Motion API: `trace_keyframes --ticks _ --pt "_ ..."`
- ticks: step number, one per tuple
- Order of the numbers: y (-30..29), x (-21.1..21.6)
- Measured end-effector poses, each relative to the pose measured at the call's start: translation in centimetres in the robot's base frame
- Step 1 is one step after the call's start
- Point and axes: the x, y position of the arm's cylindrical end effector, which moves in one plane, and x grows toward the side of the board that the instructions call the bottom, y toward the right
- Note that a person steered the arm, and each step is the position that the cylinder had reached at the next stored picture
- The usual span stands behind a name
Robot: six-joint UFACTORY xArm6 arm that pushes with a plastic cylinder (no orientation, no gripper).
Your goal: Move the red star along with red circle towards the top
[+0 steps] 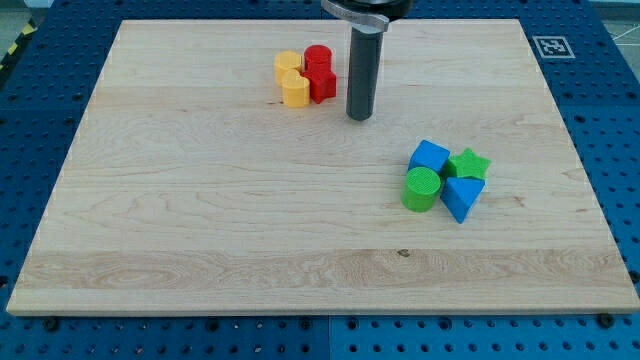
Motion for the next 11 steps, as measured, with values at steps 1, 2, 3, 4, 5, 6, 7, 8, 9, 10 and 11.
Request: trace_keyframes --ticks 1,2,3,4,5,6,7,8,9,10,11 --pt "-1.8 0.0" --pt "-2.3 -0.1" --pt "-2.3 -1.9" --pt "-2.3 -3.9" --pt "-2.3 -6.0" --pt "-2.3 -7.4" --pt "-2.4 -7.5" --pt "-2.4 -7.9" --pt "-2.4 -9.6" --pt "-2.6 -11.6" --pt "-3.0 -13.6"
